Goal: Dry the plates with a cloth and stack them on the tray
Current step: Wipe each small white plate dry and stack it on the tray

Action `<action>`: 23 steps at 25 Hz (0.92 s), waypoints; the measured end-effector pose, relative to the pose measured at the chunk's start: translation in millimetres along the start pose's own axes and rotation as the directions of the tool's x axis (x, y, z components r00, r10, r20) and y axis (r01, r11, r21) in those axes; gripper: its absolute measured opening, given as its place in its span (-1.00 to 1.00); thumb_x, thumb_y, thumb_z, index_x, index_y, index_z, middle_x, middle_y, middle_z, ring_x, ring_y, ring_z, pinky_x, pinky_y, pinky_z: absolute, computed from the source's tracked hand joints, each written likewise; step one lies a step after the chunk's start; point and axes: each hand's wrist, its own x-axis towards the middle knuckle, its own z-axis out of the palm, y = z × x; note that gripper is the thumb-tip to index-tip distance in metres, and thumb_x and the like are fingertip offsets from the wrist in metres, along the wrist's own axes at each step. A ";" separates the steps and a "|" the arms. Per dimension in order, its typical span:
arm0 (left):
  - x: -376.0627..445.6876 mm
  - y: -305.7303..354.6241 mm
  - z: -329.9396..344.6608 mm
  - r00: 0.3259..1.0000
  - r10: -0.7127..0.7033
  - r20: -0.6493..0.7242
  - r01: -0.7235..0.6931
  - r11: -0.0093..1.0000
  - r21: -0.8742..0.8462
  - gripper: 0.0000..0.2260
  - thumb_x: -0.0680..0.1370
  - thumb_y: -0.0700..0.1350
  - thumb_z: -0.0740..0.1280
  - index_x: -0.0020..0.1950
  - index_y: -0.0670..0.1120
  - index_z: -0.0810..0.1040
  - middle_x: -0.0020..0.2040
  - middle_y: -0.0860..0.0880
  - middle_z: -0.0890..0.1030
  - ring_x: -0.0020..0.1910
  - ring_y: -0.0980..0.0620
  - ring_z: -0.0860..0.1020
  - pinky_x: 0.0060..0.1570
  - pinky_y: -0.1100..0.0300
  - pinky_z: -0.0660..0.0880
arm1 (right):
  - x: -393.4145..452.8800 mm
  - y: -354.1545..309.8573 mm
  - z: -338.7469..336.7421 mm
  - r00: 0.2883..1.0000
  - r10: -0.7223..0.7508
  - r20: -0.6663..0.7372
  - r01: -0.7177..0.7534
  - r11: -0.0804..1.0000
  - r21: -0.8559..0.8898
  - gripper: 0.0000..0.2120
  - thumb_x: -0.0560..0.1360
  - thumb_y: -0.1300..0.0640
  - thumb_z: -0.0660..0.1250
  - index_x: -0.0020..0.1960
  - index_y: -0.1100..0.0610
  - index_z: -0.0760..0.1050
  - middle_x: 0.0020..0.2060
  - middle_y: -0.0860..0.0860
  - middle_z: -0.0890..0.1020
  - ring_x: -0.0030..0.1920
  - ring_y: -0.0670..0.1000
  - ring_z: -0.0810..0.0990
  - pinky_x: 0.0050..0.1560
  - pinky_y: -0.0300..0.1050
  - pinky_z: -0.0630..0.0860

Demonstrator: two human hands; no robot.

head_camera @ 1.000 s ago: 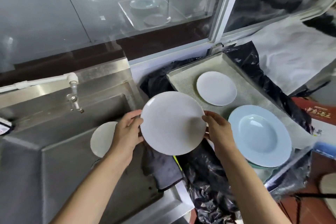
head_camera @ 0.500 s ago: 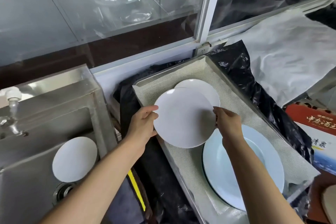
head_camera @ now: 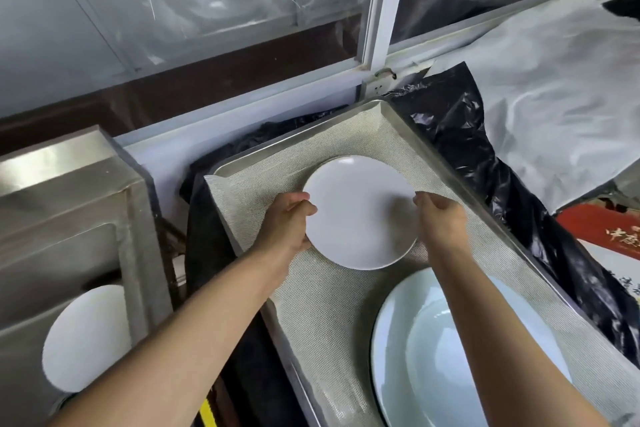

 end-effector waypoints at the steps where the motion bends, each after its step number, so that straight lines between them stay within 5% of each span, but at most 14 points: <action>1: 3.7 -1.1 3.0 1.000 0.007 -0.006 -0.007 1.000 0.004 -0.79 0.58 -0.20 0.29 0.20 -0.03 0.54 0.13 0.04 0.56 0.03 0.09 0.54 0.20 -0.19 0.56 | 2.5 0.3 2.3 1.000 0.003 -0.006 -0.003 1.000 -0.003 -0.84 0.54 0.15 0.34 -0.10 0.18 0.67 -0.27 0.22 0.58 -0.20 0.09 0.54 -0.04 0.03 0.55; 5: 13.6 -6.5 9.1 0.998 0.055 -0.027 -0.053 0.996 0.065 -0.76 0.56 -0.21 0.31 0.22 -0.08 0.55 0.10 0.08 0.55 0.13 0.07 0.52 0.30 -0.16 0.49 | 7.3 2.4 8.5 1.000 -0.026 -0.006 0.026 1.000 -0.015 -0.80 0.53 0.16 0.33 -0.26 0.15 0.60 -0.31 0.08 0.54 -0.25 0.10 0.50 -0.10 0.12 0.57; 11: 14.1 -11.6 6.2 0.996 0.090 -0.013 -0.087 0.986 0.139 -0.73 0.56 -0.18 0.33 0.26 -0.05 0.53 0.27 -0.04 0.53 0.27 -0.02 0.51 0.34 -0.11 0.46 | 7.2 5.8 8.9 0.994 -0.105 0.034 0.107 0.989 -0.101 -0.80 0.51 0.18 0.28 -0.14 0.34 0.54 -0.34 0.09 0.40 -0.28 0.07 0.36 -0.24 0.14 0.46; 13: 11.5 -11.2 3.0 0.994 0.113 0.009 -0.112 0.979 0.170 -0.72 0.57 -0.19 0.32 0.28 -0.04 0.52 0.27 -0.04 0.54 0.24 0.01 0.52 0.33 -0.07 0.47 | 2.3 2.8 8.1 0.989 -0.139 0.052 0.145 0.980 -0.139 -0.83 0.53 0.19 0.27 -0.18 0.26 0.51 -0.29 0.08 0.42 -0.22 0.08 0.37 -0.16 -0.01 0.38; 17: -2.1 -6.2 -7.5 0.973 0.219 0.080 -0.232 0.937 0.259 -0.71 0.59 -0.23 0.30 0.29 -0.02 0.52 0.27 0.03 0.56 0.27 0.07 0.52 0.28 0.13 0.46 | -25.7 -7.8 9.9 0.949 -0.313 0.037 0.313 0.919 -0.240 -0.70 0.57 0.23 0.28 0.26 0.21 0.61 0.10 0.21 0.63 0.12 0.18 0.58 0.16 -0.13 0.41; 23: -45.8 6.2 -41.1 0.940 0.323 0.105 -0.340 0.890 0.303 -0.77 0.60 -0.17 0.31 0.23 0.05 0.57 0.22 0.15 0.60 0.28 0.06 0.54 0.24 0.24 0.43 | -97.9 -36.4 29.2 0.892 -0.416 0.180 0.438 0.892 -0.112 -0.74 0.58 0.21 0.27 0.21 0.09 0.63 0.10 0.08 0.64 -0.01 -0.01 0.61 0.12 -0.13 0.47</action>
